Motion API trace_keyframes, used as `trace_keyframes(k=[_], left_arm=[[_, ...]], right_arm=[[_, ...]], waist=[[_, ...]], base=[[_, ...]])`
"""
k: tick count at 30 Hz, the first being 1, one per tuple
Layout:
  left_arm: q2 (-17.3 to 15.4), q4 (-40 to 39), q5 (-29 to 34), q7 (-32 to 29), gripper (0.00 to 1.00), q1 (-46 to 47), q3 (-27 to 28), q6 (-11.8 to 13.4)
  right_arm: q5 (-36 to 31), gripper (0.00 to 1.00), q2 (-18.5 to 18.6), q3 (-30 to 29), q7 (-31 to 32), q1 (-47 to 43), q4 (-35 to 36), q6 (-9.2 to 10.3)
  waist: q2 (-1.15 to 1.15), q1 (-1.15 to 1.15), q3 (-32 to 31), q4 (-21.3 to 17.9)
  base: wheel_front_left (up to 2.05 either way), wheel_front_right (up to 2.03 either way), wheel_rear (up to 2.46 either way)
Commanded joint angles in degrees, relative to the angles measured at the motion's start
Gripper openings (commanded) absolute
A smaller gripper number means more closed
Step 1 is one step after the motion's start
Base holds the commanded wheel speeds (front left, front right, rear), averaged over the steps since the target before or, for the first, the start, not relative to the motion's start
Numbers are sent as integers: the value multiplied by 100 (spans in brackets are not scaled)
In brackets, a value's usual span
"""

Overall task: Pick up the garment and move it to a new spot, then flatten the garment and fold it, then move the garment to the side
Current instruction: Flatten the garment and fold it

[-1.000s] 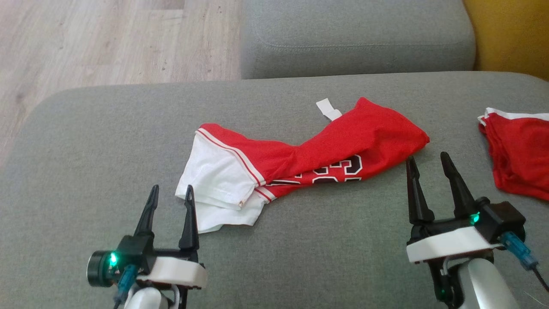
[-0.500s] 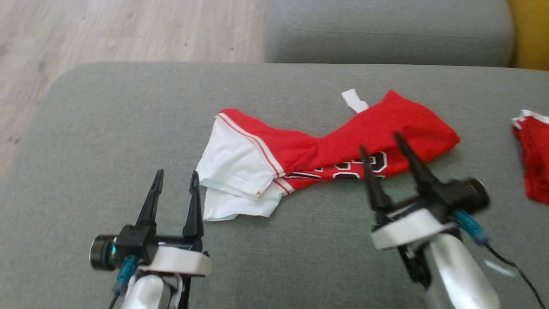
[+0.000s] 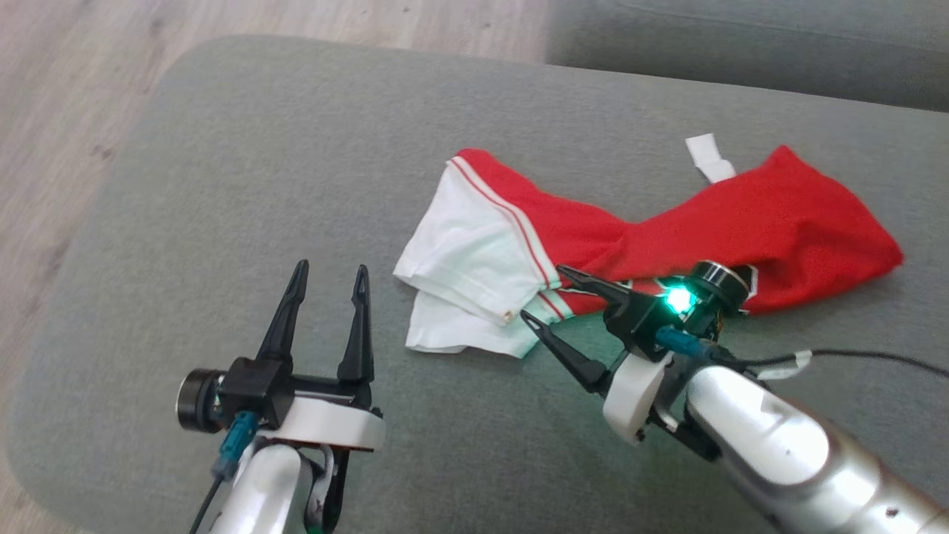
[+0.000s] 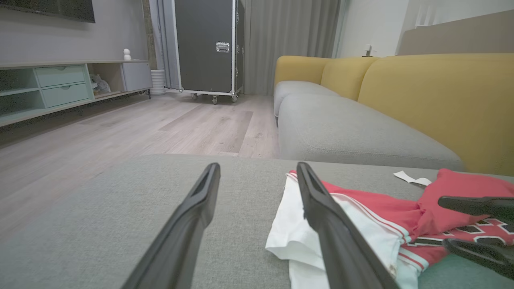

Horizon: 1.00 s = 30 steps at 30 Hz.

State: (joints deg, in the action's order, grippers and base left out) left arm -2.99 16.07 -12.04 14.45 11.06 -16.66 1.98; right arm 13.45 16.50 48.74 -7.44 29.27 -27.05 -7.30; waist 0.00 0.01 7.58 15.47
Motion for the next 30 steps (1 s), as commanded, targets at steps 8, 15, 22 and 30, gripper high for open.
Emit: trace_keyframes(k=[8, 15, 22, 30], left_arm=[[9, -113, -121, 54, 100, 318, 0, 25], [10, -160, -294, 54, 100, 401, -196, 159], [11, -139, -367, 54, 100, 412, -321, 236], [11, -111, -410, 54, 100, 413, -345, 274]], right_arm=[[519, 100, 329, 1170, -44, 857, -529, -19], [725, 100, 317, 1826, -162, 1290, -1142, -19], [653, 100, 130, 1791, -379, 1448, -1718, -19], [799, 0, -107, 1559, -586, 1450, -2048, -19]], waist=[[0, -1, 191, 379], [0, -1, 370, 573], [0, -1, 465, 673], [0, -1, 458, 716]], base=[[0, 0, 0], [0, 0, 0], [0, 0, 0], [0, 0, 0]])
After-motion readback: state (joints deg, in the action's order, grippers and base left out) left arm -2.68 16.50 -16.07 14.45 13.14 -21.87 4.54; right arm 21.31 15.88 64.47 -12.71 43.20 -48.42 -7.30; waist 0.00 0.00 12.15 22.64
